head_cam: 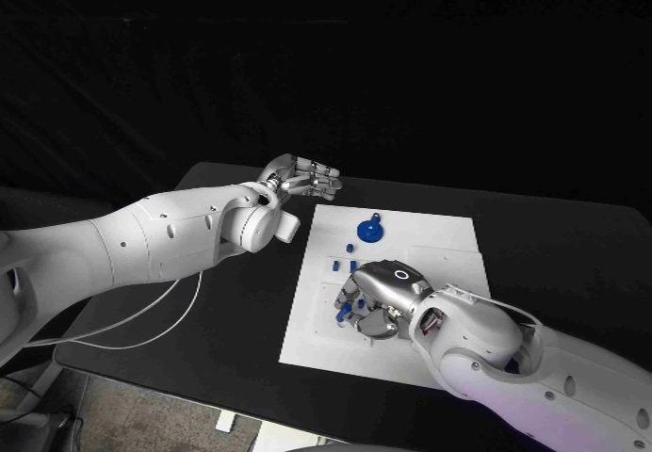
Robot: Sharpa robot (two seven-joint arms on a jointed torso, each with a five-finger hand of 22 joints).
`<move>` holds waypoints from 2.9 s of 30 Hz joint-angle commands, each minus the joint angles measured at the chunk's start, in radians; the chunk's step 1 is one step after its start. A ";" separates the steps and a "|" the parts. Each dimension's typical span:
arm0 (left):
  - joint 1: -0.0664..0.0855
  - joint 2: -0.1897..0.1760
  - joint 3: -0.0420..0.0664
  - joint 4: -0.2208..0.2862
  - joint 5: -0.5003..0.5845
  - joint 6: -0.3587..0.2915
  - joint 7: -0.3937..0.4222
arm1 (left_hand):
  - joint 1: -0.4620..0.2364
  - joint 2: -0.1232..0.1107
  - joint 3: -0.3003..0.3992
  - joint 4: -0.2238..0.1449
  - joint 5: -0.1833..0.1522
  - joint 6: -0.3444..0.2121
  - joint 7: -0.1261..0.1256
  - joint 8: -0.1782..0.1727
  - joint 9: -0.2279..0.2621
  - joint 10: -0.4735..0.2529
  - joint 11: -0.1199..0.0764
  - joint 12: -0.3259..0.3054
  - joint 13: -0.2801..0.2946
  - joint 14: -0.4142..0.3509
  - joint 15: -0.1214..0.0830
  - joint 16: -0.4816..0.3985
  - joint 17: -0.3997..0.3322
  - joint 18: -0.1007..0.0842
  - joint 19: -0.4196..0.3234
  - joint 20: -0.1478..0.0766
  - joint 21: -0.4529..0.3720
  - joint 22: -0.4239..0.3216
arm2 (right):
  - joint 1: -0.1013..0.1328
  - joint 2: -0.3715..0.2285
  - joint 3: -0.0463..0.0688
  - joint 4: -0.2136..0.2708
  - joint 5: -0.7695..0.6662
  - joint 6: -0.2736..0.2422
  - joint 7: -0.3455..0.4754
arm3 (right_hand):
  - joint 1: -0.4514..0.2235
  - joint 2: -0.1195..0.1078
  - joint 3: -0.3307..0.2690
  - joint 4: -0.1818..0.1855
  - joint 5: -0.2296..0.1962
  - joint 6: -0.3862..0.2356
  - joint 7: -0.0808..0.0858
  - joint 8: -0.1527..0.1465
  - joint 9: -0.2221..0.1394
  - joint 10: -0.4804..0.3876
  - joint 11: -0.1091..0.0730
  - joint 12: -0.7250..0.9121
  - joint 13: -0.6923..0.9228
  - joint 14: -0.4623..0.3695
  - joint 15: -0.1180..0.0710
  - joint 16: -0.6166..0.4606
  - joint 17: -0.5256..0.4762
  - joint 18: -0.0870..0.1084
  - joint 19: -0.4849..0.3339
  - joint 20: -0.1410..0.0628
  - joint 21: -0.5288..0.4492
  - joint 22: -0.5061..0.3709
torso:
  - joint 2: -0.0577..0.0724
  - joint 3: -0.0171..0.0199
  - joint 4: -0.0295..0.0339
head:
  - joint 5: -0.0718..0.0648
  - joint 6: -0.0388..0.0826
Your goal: Assemble the parts on the task board
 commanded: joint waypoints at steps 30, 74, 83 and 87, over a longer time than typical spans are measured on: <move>0.001 0.001 0.000 -0.002 0.005 0.016 0.001 | 0.003 0.010 0.001 0.003 0.004 -0.004 0.001 -0.001 -0.001 -0.008 -0.001 -0.003 -0.001 -0.007 0.001 -0.003 -0.002 0.008 -0.006 0.003 0.004 0.001 | -0.003 -0.002 -0.005 -0.003 -0.025 0.078 -0.013 | 0.006 0.004 -0.005 -0.005 0.004 0.008 0.001 0.006 0.002 0.057 -0.035 0.005 0.001 0.001 -0.005 -0.008 0.002 0.025 0.039 -0.008 -0.002 0.003 | 0.000 -0.0013 0.0000 | 0.002 -0.006; 0.001 0.002 0.000 -0.004 0.005 0.024 -0.008 | 0.007 0.011 0.001 0.003 0.004 -0.006 0.002 -0.001 -0.001 -0.010 -0.001 -0.003 -0.001 -0.009 0.002 -0.003 -0.002 0.008 -0.010 0.004 0.004 0.008 | -0.003 -0.013 -0.029 0.003 0.023 -0.122 0.021 | 0.053 -0.099 -0.414 0.151 0.061 -0.239 0.001 0.005 -0.010 -0.292 0.057 0.007 -0.003 -0.005 0.059 0.001 -0.045 0.084 0.041 0.058 -0.056 -0.106 | -0.001 -0.0005 -0.0013 | -0.007 0.000; 0.000 0.001 0.000 -0.009 0.005 0.026 -0.007 | 0.007 0.011 0.001 0.003 0.004 -0.006 0.002 -0.001 -0.001 -0.010 -0.001 -0.003 -0.001 -0.009 0.002 -0.003 -0.002 0.008 -0.010 0.004 0.004 0.008 | -0.001 -0.087 0.057 0.033 0.170 -0.129 0.017 | 0.048 -0.081 -0.476 0.232 0.090 -0.400 0.023 -0.001 -0.015 -0.227 0.040 0.010 -0.003 -0.003 0.050 0.012 -0.044 0.080 0.041 0.053 -0.035 -0.118 | -0.004 -0.0004 -0.0085 | -0.037 0.016; -0.003 -0.007 0.000 -0.008 0.013 0.050 0.009 | -0.004 0.010 -0.005 0.010 0.004 -0.009 0.002 -0.001 -0.001 -0.003 -0.003 -0.003 -0.001 -0.002 0.000 -0.002 -0.001 0.009 -0.005 0.004 0.003 0.005 | 0.012 -0.153 0.115 0.021 0.325 -0.076 0.050 | 0.043 -0.006 -0.419 0.230 0.092 -0.149 0.016 0.037 0.006 0.049 -0.042 0.098 0.027 0.005 0.003 0.025 -0.036 0.040 0.048 0.020 0.082 -0.060 | -0.008 -0.0011 -0.0168 | -0.060 0.028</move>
